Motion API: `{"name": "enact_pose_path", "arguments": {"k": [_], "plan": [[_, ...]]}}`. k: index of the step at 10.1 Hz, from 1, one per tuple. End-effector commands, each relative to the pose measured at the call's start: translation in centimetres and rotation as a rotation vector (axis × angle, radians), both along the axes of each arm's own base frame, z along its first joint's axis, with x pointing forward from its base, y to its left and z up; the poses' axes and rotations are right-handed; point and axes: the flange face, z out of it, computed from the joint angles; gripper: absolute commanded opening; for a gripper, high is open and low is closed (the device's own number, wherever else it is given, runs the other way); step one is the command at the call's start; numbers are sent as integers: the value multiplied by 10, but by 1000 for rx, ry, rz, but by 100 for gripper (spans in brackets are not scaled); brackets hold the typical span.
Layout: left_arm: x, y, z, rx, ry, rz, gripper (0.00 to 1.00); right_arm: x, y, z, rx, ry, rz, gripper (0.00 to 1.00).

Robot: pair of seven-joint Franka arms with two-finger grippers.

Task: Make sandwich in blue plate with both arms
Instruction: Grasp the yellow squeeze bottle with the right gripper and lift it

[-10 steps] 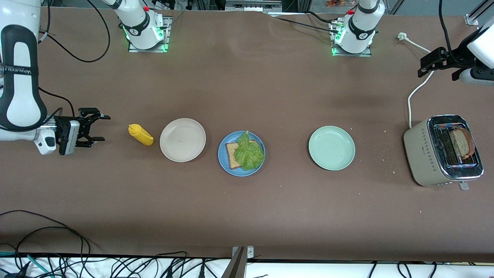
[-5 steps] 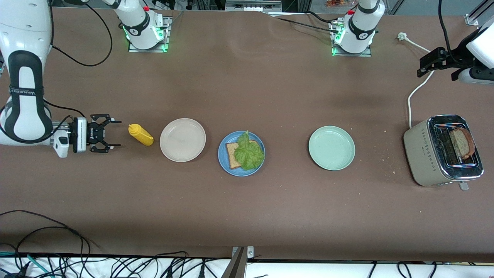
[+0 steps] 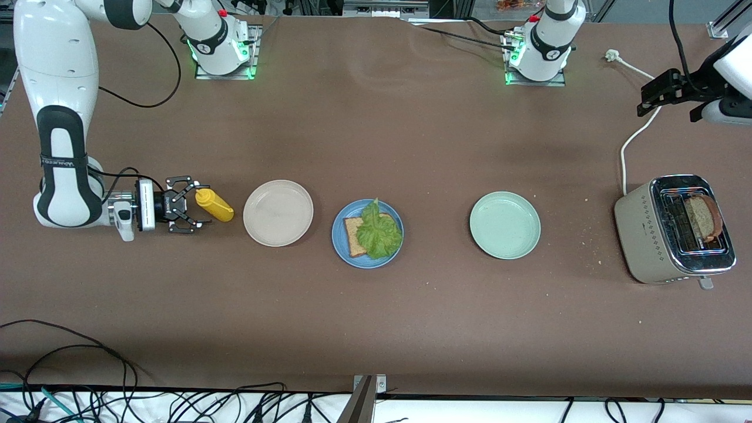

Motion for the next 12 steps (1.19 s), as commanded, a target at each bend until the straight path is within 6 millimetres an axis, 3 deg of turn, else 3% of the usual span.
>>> {"name": "enact_pose_path", "arguments": {"k": [1, 3, 4, 7, 10, 12], "plan": [[-2, -1, 14, -6, -25, 2, 100, 8, 8, 3, 59, -52, 10, 89], [-2, -1, 15, -3, -28, 2, 100, 7, 14, -5, 61, -29, 14, 37], [-2, -1, 15, -2, -30, 2, 100, 10, 14, -5, 57, -28, 17, 20], [0, 4, 24, -2, -51, 10, 100, 20, 18, 11, 27, 45, 23, 3], [-1, 4, 27, -2, -56, 11, 100, 48, 28, 51, -102, 175, 38, 1], [-1, 4, 33, -2, -70, 10, 100, 71, 57, 83, -236, 245, 52, 1]]}}
